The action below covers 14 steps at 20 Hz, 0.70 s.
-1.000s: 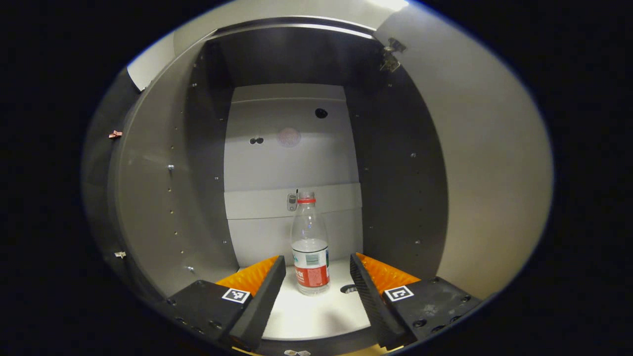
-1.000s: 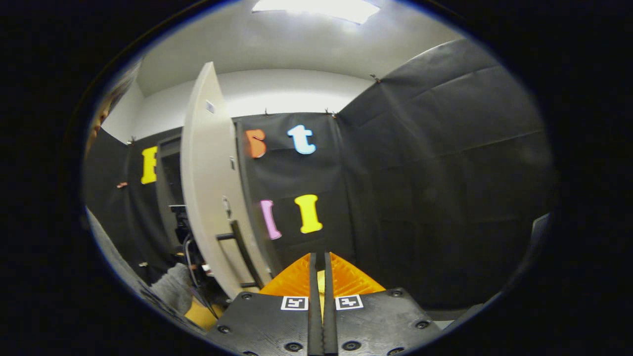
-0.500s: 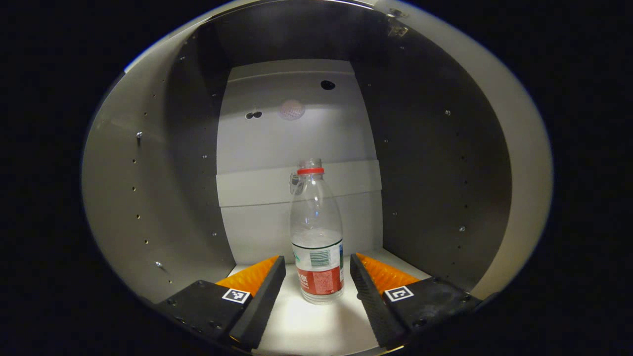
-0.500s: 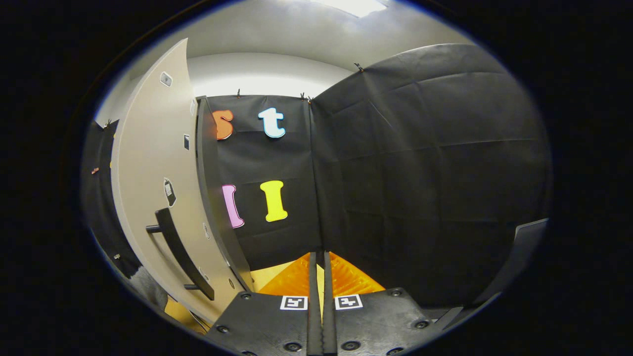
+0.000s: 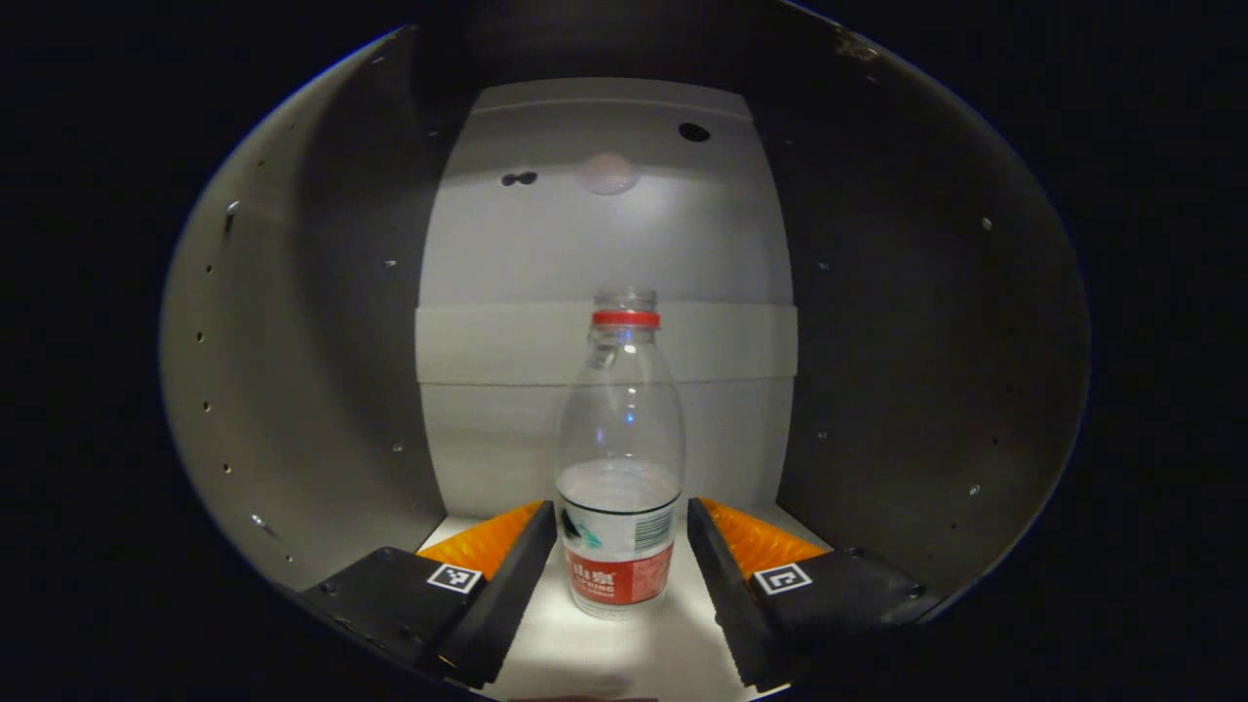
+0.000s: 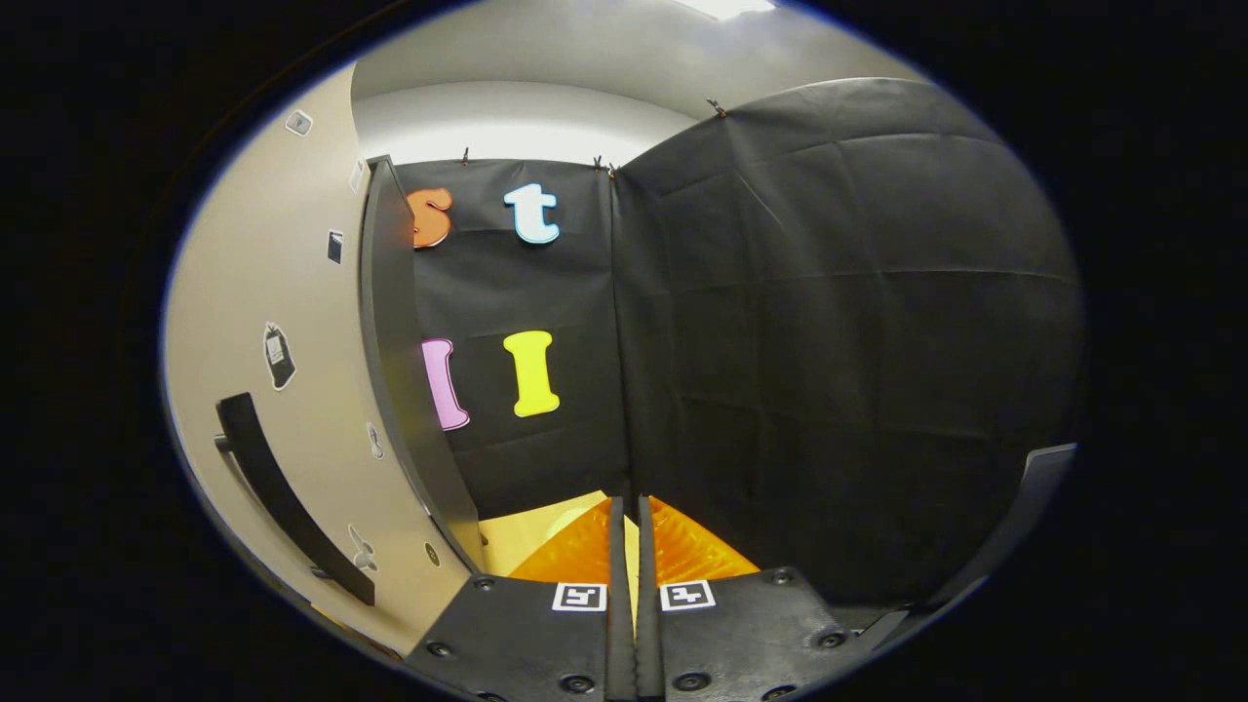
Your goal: Open the cabinet door with the right hand, grasp the bottle in the cabinet with the left hand and place it on the coaster, then close the cabinet door with the right hand.
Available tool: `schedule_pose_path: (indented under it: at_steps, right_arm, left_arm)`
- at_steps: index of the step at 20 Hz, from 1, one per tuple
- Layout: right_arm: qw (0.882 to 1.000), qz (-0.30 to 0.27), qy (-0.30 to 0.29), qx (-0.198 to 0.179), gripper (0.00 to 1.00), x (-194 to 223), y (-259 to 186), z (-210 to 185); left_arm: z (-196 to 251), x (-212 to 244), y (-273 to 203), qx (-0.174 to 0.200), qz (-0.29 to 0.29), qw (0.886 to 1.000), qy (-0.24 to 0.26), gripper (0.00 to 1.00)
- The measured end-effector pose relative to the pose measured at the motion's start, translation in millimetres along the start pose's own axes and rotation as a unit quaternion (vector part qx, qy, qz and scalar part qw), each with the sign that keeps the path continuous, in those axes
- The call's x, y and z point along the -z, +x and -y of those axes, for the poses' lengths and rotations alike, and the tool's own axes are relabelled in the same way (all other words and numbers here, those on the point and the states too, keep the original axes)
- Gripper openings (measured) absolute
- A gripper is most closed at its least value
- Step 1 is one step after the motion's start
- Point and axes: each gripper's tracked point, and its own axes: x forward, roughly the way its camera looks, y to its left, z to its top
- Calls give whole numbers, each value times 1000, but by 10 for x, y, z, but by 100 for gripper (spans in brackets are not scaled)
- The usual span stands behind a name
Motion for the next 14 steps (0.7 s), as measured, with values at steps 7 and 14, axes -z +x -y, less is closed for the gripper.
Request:
schedule_pose_path:
  at_steps: [7,14]
  right_arm:
    - [999,-26,-8,-21,6,74,141,-100]
    - [999,-23,-7,-36,5,49,108,-142]
  left_arm:
    - [45,38,315,9,-15,1000,-8,86]
    - [-64,-131,94,8,6,1000,-8,76]
